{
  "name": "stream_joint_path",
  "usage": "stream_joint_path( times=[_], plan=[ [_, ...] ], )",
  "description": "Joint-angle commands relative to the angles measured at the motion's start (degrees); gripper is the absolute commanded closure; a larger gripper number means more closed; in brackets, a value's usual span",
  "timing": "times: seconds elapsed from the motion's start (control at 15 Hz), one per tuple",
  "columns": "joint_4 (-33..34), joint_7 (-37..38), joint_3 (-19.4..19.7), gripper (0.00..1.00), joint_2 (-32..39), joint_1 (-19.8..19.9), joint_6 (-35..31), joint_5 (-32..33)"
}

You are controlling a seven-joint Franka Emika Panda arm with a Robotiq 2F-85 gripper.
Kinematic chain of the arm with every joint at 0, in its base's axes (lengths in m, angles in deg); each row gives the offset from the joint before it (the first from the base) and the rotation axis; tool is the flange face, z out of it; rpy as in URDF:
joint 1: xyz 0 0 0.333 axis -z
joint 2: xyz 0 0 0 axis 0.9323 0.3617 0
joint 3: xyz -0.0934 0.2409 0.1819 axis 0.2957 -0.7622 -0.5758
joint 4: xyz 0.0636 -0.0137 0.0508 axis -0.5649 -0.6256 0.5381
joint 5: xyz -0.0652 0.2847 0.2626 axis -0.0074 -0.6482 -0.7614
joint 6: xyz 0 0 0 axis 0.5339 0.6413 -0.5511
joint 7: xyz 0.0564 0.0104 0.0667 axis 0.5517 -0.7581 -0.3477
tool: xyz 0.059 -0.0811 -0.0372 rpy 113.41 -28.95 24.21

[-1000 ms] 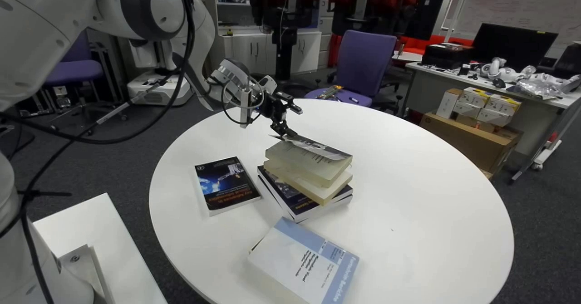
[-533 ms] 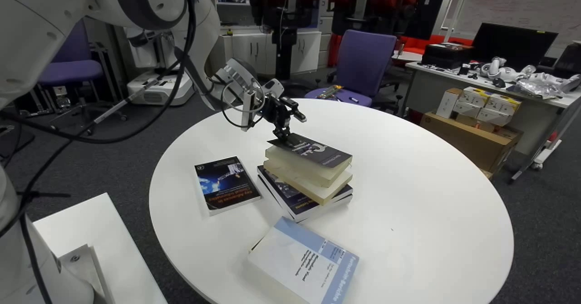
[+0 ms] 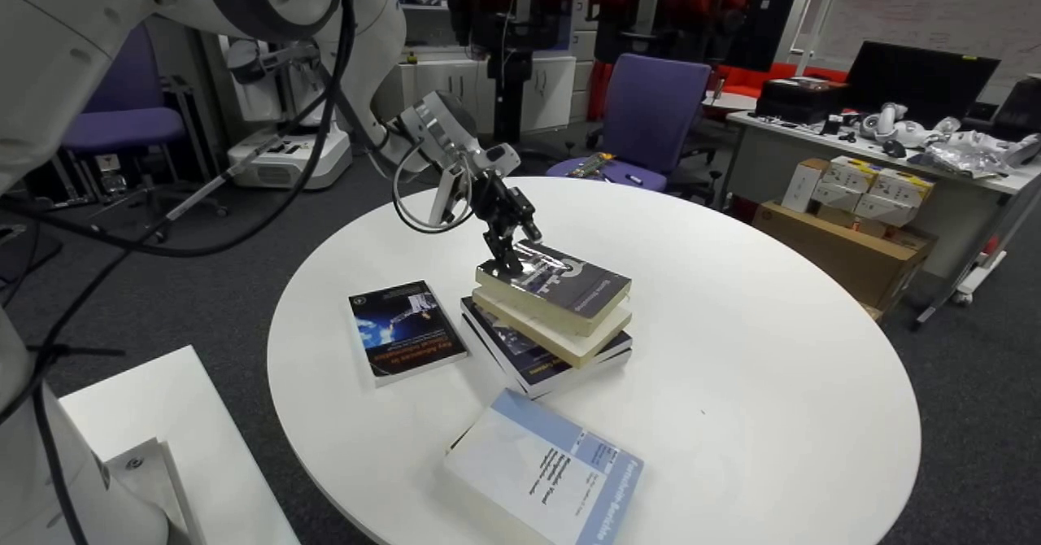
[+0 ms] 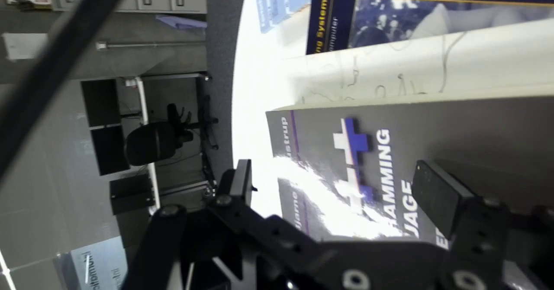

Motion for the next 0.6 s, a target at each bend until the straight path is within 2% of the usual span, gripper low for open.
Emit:
stream_joint_path(
  times=[0.0, 0.53],
  plan=[
    [-3.33, -2.07, -0.45, 0.0, -4.7, 3.59, -9.24, -5.43],
    [-4.69, -10.4, 1.67, 0.0, -8.08, 8.02, -33.91, -18.93]
  ],
)
